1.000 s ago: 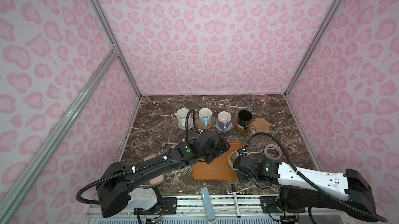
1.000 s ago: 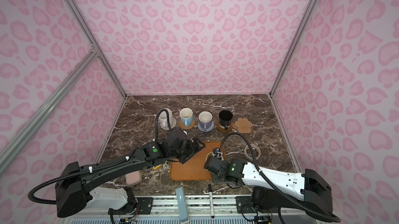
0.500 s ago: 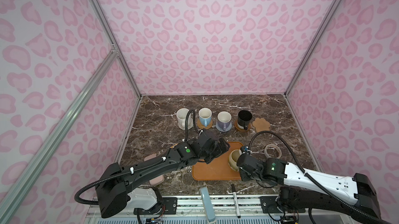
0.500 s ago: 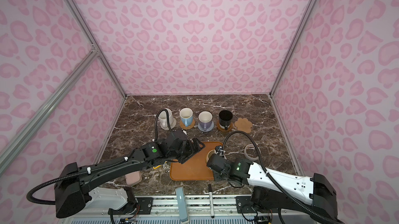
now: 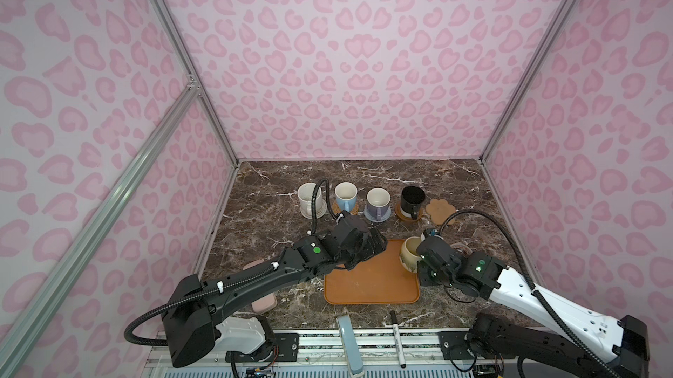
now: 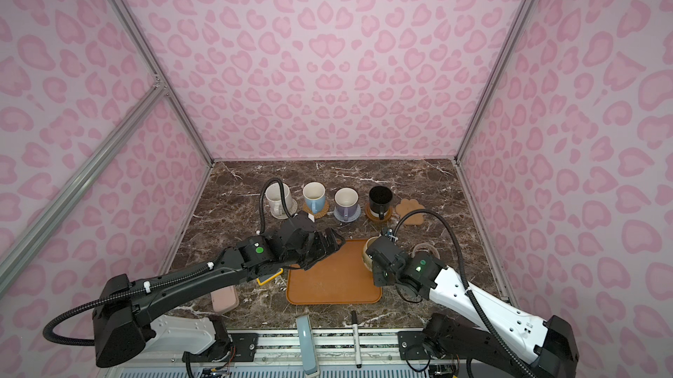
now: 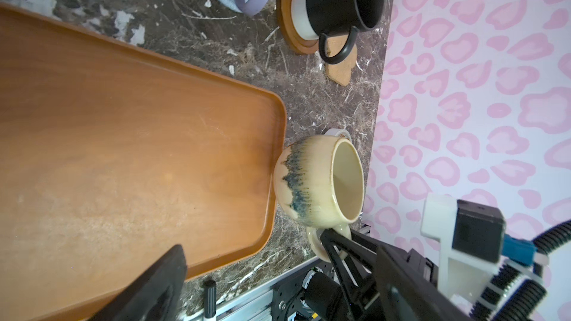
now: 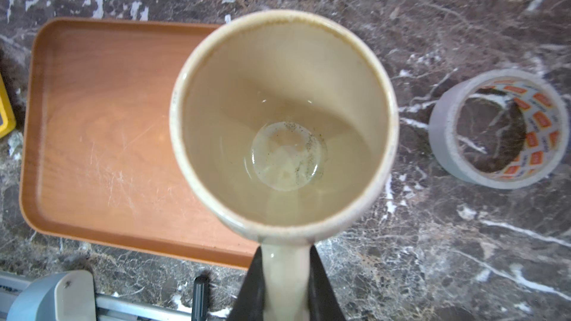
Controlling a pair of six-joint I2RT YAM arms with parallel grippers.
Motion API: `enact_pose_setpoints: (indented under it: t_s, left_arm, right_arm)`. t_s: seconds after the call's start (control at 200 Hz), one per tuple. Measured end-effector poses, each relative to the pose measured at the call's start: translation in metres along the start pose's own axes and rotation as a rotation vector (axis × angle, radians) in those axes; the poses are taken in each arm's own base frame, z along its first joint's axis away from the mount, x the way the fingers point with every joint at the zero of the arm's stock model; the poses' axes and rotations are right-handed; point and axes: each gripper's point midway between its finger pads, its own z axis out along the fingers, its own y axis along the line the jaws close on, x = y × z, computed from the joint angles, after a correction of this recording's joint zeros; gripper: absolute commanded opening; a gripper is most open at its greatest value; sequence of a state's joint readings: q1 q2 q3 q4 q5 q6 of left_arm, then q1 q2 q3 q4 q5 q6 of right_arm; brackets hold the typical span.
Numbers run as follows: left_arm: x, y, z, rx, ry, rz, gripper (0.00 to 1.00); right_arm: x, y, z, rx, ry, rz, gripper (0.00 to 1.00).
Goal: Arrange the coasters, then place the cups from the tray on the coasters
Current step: 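Lift the cream mug with the right gripper toward the paw-shaped cork coaster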
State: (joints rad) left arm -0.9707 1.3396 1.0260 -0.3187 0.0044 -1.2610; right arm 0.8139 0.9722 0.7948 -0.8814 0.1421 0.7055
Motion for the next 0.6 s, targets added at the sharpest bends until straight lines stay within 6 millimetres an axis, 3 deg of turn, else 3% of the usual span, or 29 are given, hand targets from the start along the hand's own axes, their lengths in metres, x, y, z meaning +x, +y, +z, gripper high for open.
enact_pose_setpoints:
  t_s: [0.39, 0.6]
  left_arm:
    - [-0.02, -0.037, 0.007, 0.053, 0.0, 0.03, 0.97]
    - [-0.027, -0.061, 0.013, 0.087, 0.011, 0.065, 0.97]
  right_arm:
    - [-0.039, -0.057, -0.011, 0.109, -0.025, 0.139, 0.0]
    - [-0.058, -0.095, 0.001, 0.171, -0.003, 0.241, 0.0]
